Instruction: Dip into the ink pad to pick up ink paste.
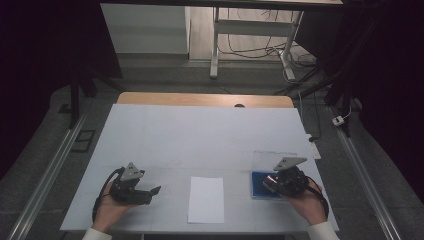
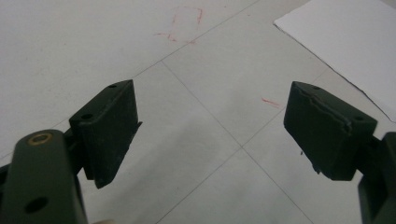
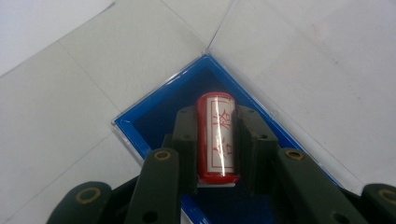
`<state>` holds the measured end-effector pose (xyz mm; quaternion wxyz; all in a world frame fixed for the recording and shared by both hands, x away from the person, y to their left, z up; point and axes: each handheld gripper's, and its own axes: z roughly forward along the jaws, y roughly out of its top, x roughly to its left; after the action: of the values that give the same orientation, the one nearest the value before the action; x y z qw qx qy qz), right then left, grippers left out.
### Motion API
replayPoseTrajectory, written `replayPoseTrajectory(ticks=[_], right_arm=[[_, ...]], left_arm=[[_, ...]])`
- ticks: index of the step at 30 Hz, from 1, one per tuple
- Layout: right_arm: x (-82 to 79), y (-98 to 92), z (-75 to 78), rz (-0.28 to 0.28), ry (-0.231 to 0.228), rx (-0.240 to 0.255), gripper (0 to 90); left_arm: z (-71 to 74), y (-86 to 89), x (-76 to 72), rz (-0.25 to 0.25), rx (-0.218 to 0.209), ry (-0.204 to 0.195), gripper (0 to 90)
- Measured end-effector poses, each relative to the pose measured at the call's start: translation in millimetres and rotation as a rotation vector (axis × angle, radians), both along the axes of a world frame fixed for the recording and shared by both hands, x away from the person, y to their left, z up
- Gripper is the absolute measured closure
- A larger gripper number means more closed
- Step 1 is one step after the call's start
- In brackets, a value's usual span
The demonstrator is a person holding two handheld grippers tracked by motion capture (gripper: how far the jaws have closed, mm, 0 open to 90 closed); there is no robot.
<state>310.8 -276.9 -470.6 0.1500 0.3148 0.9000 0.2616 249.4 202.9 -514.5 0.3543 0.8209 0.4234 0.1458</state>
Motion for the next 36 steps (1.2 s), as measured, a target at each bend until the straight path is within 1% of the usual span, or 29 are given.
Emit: replayPoseTrajectory(ticks=[2, 3, 5, 7, 9, 10, 11, 13, 16, 20, 23, 25, 29, 35, 36], right_arm=[[0.4, -3.6, 3.1, 0.009, -0.005, 0.030, 70.4], [1.4, -5.8, 4.7, 0.019, 0.003, 0.034, 70.4], [0.7, -8.8, 6.0, 0.010, -0.021, 0.061, 70.3], [-0.3, -10.4, 8.8, 0.009, -0.022, 0.094, 70.4], [-2.3, -9.7, 11.6, 0.017, -0.035, 0.102, 70.3], [-3.5, -9.2, 12.9, 0.020, -0.034, 0.110, 70.3], [-4.5, -8.4, 14.1, 0.022, -0.035, 0.119, 70.3], [-6.2, -6.5, 16.5, 0.033, -0.050, 0.124, 70.3], [-9.0, -4.2, 20.3, 0.042, -0.060, 0.135, 70.3], [-10.1, -3.2, 24.7, 0.058, -0.075, 0.172, 70.3], [-10.6, -2.4, 27.3, 0.061, -0.075, 0.211, 70.2], [-11.2, -1.2, 29.6, 0.066, -0.079, 0.226, 70.2], [-12.0, 2.1, 33.0, 0.079, -0.092, 0.241, 70.2], [-11.6, 4.6, 36.3, 0.090, -0.097, 0.258, 70.2], [-11.7, 4.7, 37.0, 0.091, -0.099, 0.255, 70.3]], left_arm=[[0.3, 0.2, 0.2, -0.001, -0.001, -0.001, 18.1], [0.4, 0.3, 0.3, -0.002, -0.003, -0.001, 18.1], [0.3, 0.1, 0.5, -0.002, 0.000, -0.002, 18.1], [-0.1, 0.1, 0.6, -0.002, 0.002, -0.001, 18.1], [0.4, 0.7, 0.4, 0.000, -0.003, -0.002, 18.1], [0.6, 1.0, 0.2, 0.000, -0.006, -0.003, 18.2], [0.9, 1.1, -0.1, 0.001, -0.006, -0.005, 18.2], [1.3, 1.0, -0.7, 0.002, -0.004, -0.007, 18.2], [1.7, 0.9, -1.1, 0.001, -0.004, -0.008, 18.2], [1.2, 1.8, -0.7, 0.005, -0.005, -0.006, 18.2], [1.1, 2.4, -1.4, 0.006, -0.006, -0.007, 18.2], [0.9, 2.5, -2.3, 0.009, -0.007, -0.008, 18.2], [0.5, 3.8, -4.4, 0.012, -0.006, -0.009, 18.3], [0.6, 5.3, -5.9, 0.021, -0.011, -0.016, 18.6], [0.7, 5.3, -6.1, 0.020, -0.011, -0.017, 18.6]])
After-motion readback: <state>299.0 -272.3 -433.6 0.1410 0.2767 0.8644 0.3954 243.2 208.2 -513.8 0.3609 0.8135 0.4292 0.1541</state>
